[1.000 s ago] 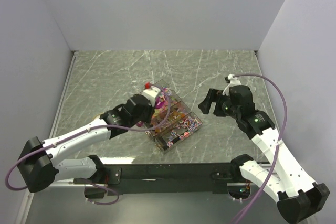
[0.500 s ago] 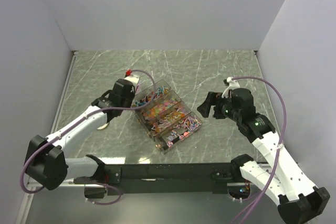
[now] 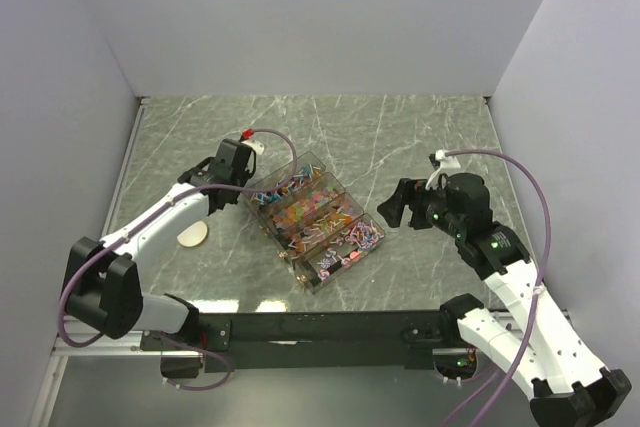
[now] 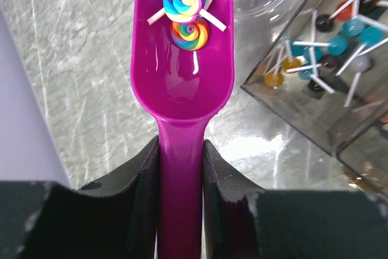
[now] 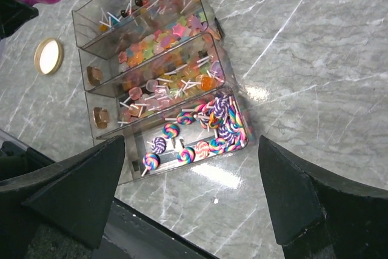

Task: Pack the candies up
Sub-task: Place the fake candies in the packing bottle.

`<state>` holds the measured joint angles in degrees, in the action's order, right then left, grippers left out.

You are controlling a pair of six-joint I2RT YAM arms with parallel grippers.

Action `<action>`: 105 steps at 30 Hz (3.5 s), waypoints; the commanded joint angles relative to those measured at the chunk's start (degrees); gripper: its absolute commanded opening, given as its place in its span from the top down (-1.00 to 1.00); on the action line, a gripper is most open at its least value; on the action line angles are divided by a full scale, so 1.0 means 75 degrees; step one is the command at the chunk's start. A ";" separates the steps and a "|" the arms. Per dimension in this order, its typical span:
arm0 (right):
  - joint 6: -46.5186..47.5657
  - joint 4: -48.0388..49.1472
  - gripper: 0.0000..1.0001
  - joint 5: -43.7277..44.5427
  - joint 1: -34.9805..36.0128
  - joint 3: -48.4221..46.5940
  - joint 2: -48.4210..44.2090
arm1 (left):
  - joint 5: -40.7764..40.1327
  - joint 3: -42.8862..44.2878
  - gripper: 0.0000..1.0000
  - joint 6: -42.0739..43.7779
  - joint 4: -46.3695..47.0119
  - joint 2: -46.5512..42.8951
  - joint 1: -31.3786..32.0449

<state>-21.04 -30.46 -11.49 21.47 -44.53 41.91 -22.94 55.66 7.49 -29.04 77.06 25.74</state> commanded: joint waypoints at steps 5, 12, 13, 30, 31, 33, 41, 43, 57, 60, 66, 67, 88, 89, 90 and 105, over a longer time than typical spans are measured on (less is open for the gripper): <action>0.0215 0.0323 -0.93 0.0043 -0.0004 0.0137 -0.0268 | -0.0422 0.0840 0.99 0.0537 -0.0288 0.0565 0.0002; 0.0285 0.0288 -0.94 0.0125 0.0101 0.0172 -0.0361 | -0.0761 0.1297 0.99 0.0982 -0.0546 0.0987 0.0107; 0.0297 0.0299 -0.94 0.0172 0.0102 0.0184 -0.0396 | -0.0866 0.1321 0.99 0.1075 -0.0570 0.1034 0.0189; 0.0403 0.0229 -0.97 0.0523 0.0289 0.0207 -0.0537 | -0.1616 0.1731 0.99 0.1462 -0.1109 0.1608 0.0740; 0.0403 0.0217 -0.97 0.0535 0.0301 0.0196 -0.0537 | -0.1664 0.1754 0.99 0.1521 -0.1132 0.1667 0.0822; 0.0403 0.0206 -0.97 0.0570 0.0313 0.0207 -0.0549 | -0.1769 0.1790 0.99 0.1568 -0.1179 0.1714 0.0892; 0.0414 0.0217 -0.97 0.0594 0.0301 0.0195 -0.0561 | -0.2694 0.1719 0.99 0.1943 -0.1273 0.1773 0.1326; 0.0414 0.0206 -0.97 0.0594 0.0312 0.0207 -0.0549 | -0.2800 0.1731 0.99 0.2083 -0.1285 0.1738 0.1385; 0.0449 0.0205 -0.97 0.0629 0.0313 0.0242 -0.0502 | -0.3363 0.1299 0.99 0.2775 -0.1250 0.1878 0.1818; 0.0426 0.0229 -0.97 0.0641 0.0313 0.0278 -0.0502 | -0.3551 0.1192 0.99 0.2963 -0.1261 0.1948 0.1924; 0.0426 0.0252 -0.97 0.0676 0.0312 0.0348 -0.0549 | -0.3785 0.1227 0.99 0.3068 -0.1297 0.2229 0.2018; 0.0438 0.0264 -0.97 0.0688 0.0313 0.0348 -0.0561 | -0.3808 0.1274 0.99 0.3068 -0.1308 0.2311 0.2029; 0.0333 0.0182 -0.96 0.0454 0.0324 0.0103 -0.0303 | -0.3319 0.1895 0.99 0.2496 -0.1577 0.1246 0.2006; 0.0309 0.0182 -0.96 0.0314 0.0336 0.0079 -0.0233 | -0.3189 0.1849 0.99 0.2378 -0.1612 0.1118 0.1994; 0.0286 0.0182 -0.96 0.0243 0.0324 0.0044 -0.0186 | -0.3037 0.1825 0.99 0.2133 -0.1636 0.0838 0.1994; -0.1284 0.1562 -0.70 -0.2357 0.0324 -0.1151 0.1700 | 0.2842 0.1017 0.99 -0.0188 -0.0783 -0.2163 0.2135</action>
<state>-26.26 -25.85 -21.82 23.51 -49.71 51.57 -17.63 65.69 11.62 -39.24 64.01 41.12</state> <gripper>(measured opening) 0.857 0.324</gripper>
